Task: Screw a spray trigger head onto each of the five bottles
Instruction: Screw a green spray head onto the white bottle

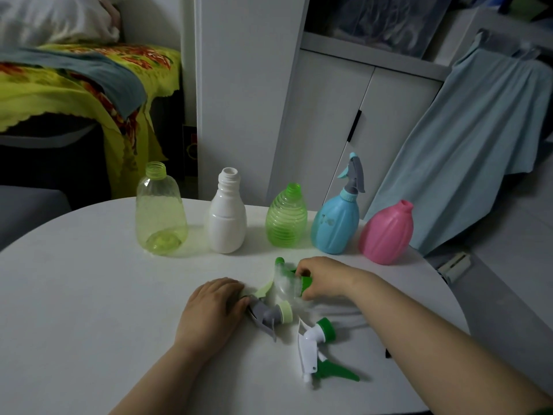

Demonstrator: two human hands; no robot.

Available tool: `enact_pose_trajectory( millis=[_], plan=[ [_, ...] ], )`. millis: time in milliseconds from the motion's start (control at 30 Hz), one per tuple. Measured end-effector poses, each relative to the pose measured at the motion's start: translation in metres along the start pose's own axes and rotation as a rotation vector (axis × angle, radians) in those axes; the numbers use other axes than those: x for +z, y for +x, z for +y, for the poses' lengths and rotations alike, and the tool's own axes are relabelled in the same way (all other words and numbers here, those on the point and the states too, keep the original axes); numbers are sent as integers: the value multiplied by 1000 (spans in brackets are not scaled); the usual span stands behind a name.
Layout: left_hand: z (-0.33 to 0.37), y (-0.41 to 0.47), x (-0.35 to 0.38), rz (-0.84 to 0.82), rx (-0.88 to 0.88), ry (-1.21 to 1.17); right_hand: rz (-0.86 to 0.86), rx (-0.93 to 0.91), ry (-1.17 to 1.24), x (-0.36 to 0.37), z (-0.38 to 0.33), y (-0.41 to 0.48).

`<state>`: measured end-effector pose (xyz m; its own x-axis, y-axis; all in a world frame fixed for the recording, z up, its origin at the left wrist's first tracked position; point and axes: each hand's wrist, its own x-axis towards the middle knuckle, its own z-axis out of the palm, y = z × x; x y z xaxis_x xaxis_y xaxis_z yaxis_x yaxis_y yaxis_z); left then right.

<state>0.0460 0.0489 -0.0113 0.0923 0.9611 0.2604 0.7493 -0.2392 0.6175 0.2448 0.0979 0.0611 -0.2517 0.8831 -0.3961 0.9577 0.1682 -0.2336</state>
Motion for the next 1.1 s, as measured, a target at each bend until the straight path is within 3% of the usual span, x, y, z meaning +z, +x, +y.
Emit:
enact_pose_trajectory(
  millis=[100, 267, 433, 600, 733, 900, 1100],
  plan=[
    [-1, 0, 1, 10, 3, 7, 45, -21, -5, 0, -2, -2],
    [-2, 0, 1, 9, 12, 9, 190, -57, 189, -16, -1, -8],
    [1, -1, -1, 12, 6, 1, 335, -62, 706, -31, -6, -17],
    [3, 0, -5, 10, -38, -61, 255, -234, 1149, -42, -11, -27],
    [4, 6, -18, 72, -95, -162, 399, -263, 1210, -53, -18, -30],
    [12, 33, -44, 288, -122, -256, 588, -298, 1145, -65, -20, -30],
    [27, 73, -49, 399, -127, -414, 663, -269, 1414, -86, -12, -24]
  ],
)
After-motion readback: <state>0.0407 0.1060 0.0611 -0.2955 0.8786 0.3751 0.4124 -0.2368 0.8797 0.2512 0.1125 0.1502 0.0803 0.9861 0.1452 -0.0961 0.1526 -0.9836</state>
